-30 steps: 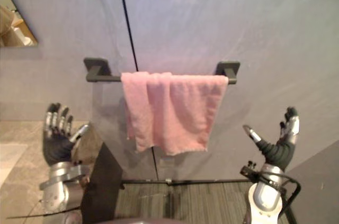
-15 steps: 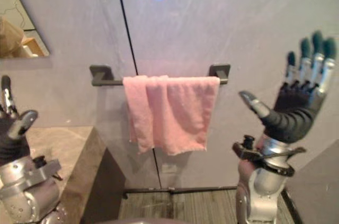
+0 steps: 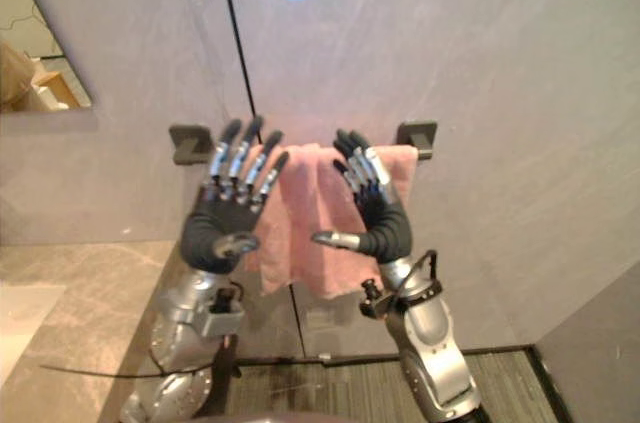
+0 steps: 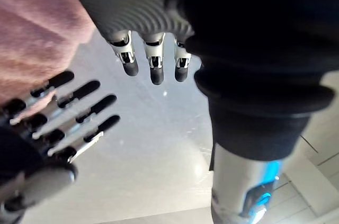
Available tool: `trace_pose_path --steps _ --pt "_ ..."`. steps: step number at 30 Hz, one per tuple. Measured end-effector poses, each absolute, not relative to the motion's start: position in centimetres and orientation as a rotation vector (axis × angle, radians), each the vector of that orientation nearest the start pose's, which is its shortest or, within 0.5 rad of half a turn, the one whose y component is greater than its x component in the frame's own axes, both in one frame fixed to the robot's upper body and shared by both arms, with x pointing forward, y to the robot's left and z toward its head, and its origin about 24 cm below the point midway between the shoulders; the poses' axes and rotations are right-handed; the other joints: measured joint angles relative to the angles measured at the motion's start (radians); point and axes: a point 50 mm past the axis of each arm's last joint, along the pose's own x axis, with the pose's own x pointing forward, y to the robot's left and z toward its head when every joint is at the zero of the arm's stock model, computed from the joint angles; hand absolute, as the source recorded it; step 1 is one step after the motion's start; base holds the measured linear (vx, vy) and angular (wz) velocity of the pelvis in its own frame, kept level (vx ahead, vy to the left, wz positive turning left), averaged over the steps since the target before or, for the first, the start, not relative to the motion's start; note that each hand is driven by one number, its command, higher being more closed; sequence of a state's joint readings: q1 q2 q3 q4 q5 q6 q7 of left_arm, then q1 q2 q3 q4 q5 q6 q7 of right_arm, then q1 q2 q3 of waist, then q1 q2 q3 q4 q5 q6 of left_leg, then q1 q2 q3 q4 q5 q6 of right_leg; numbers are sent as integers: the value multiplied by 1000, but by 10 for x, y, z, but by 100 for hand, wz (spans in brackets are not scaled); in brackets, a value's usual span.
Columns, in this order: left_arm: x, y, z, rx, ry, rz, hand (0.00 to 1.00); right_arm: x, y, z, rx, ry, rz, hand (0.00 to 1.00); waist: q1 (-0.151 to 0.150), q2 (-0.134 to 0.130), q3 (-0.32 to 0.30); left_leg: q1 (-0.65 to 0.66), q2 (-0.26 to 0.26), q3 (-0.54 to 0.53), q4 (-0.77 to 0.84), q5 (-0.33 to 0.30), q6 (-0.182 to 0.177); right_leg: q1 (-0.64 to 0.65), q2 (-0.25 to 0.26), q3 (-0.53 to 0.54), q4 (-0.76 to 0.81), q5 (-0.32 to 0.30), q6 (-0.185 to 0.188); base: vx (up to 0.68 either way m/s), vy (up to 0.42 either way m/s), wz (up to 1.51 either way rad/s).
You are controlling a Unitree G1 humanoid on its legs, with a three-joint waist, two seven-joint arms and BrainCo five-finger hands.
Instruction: Organize washtable
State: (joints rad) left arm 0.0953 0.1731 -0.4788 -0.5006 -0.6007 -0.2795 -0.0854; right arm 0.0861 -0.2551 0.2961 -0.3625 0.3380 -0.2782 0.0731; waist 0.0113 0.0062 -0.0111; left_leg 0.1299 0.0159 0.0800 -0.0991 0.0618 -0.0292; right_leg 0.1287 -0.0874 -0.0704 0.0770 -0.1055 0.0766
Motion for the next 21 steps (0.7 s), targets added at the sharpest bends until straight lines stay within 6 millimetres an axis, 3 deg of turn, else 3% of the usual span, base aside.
trace_pose_path --steps 6,11,21 --pt "200 53 117 -620 -316 -676 0 220 -116 78 32 -263 401 0 -2 -8 9 -12 -2 2 4 2 2 -14 2 3 4 4 -3 0 0 0" --pt "208 49 93 -575 -200 -675 0 222 -115 55 -112 -170 418 0 -2 -13 19 -12 -1 8 3 2 2 -20 4 13 7 5 -4 -23 -11 -4" --pt "215 52 63 -453 -90 -600 0 228 -123 33 -245 -84 340 0 -8 -17 36 -23 2 8 2 2 2 -28 2 14 0 5 -4 -10 -3 -1"
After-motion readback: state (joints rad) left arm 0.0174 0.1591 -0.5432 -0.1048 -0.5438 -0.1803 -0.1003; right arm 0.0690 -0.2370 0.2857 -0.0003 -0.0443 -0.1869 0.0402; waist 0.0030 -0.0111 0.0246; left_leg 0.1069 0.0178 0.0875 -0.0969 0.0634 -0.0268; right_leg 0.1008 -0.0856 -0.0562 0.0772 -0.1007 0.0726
